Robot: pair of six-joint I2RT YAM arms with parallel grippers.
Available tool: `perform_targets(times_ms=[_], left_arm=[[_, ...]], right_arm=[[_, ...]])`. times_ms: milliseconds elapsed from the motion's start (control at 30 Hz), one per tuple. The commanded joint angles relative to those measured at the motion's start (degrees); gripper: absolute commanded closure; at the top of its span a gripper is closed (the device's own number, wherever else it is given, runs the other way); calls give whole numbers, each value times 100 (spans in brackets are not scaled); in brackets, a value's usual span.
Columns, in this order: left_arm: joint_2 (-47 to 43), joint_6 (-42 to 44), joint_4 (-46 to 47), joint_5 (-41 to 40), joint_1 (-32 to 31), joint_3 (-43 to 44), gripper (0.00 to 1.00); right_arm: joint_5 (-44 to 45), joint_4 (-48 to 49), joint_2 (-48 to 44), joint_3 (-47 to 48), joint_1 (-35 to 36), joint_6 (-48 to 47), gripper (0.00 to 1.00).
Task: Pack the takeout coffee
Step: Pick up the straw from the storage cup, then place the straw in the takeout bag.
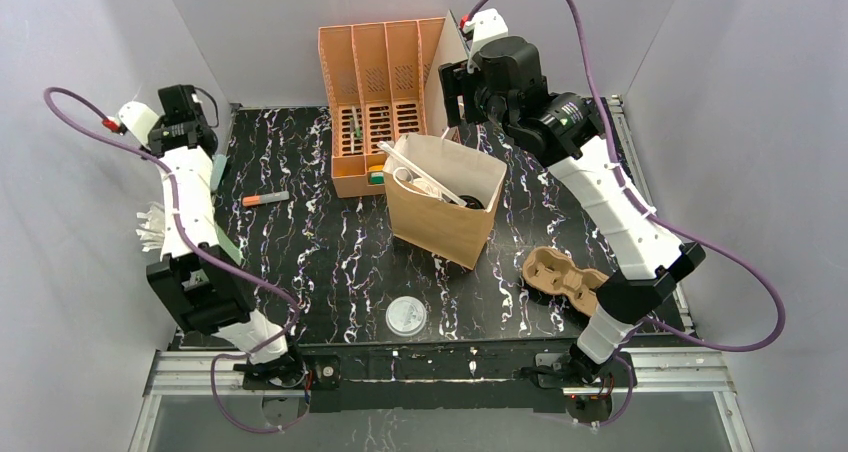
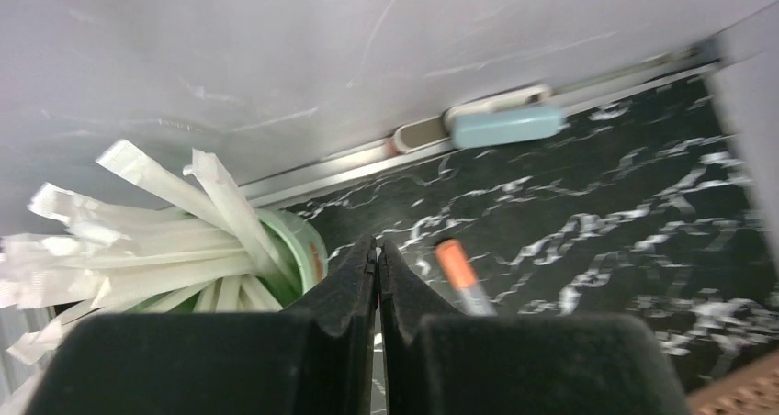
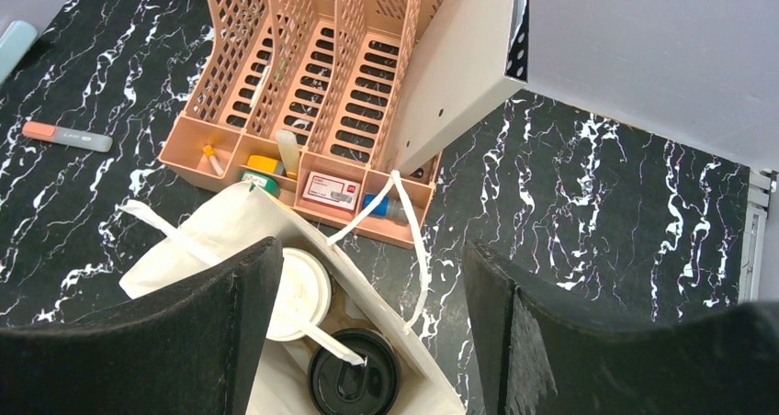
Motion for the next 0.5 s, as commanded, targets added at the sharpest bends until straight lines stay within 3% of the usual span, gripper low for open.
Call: perform_targets(times_ms=[0, 133, 233, 367, 467], left_arm=[[-727, -137, -346, -243, -63, 882, 100], [-933, -135, -666, -365, -64, 1351, 100], [-1282, -164, -391, -62, -63, 1390, 100], [-1758, 164, 1035, 1270, -63, 1181, 100], [-1935, -204, 2047, 2498, -63, 922, 100]], right_arm=[[-23, 268, -170, 59, -7, -114, 20], [-63, 286, -148, 62, -8, -89, 20], [-92, 287, -173, 9, -5, -56, 20], [-149, 353, -292, -167, -9, -17, 20], [-160, 439, -408, -346, -9, 58, 20]])
